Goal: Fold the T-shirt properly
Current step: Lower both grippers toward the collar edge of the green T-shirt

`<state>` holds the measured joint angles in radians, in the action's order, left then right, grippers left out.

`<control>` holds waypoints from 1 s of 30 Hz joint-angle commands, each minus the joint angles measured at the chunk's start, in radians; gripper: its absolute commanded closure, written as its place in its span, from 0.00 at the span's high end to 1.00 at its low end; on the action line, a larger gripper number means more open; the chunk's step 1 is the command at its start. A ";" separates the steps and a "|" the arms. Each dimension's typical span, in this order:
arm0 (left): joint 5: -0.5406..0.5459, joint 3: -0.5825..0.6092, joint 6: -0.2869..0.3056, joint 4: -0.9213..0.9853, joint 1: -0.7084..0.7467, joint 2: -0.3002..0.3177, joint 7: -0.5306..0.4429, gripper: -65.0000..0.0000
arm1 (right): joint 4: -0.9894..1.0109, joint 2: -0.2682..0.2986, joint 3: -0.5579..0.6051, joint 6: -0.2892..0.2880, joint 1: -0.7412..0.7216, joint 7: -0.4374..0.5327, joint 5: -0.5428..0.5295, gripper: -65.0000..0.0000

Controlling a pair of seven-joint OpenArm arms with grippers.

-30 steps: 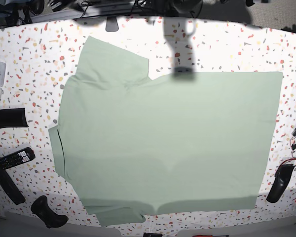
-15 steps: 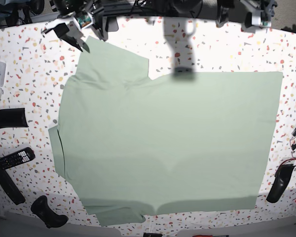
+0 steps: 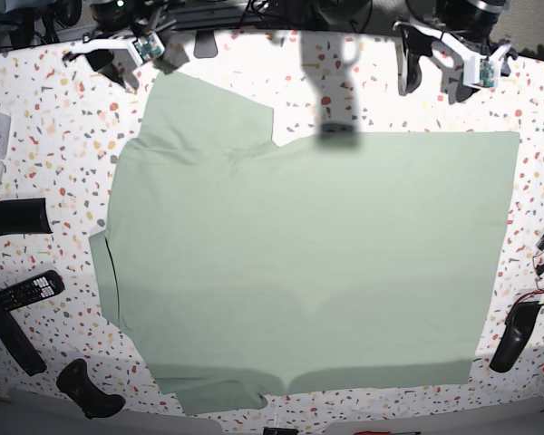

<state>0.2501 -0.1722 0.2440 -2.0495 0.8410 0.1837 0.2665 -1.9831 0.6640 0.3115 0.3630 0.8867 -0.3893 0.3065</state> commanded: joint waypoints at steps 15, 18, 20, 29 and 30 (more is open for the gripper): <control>0.058 -0.005 0.100 -0.019 -0.051 0.056 -0.232 0.69 | -0.017 0.180 -0.003 0.019 0.008 -0.237 0.300 0.54; 0.058 -0.005 0.215 -0.019 -0.098 0.055 -0.190 0.69 | -0.017 0.181 -0.004 0.018 0.008 -0.254 0.293 0.54; 0.057 -0.005 0.266 -0.019 -0.124 0.056 -0.164 0.69 | -0.017 0.181 -0.004 -0.015 0.008 -0.288 0.293 0.54; -0.082 -0.005 0.288 -0.019 -0.163 0.055 -0.006 0.69 | -0.017 0.180 -0.003 -0.206 0.008 -0.269 0.285 0.54; -0.113 -0.005 0.288 -0.019 -0.163 0.055 0.000 0.69 | -0.017 0.180 -0.003 -0.203 0.008 -0.230 0.285 0.54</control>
<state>0.1207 -0.1738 0.5285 -2.0499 0.6731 0.2329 0.2909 -1.9835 0.8314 0.3122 0.1493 0.8894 -0.6197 0.5762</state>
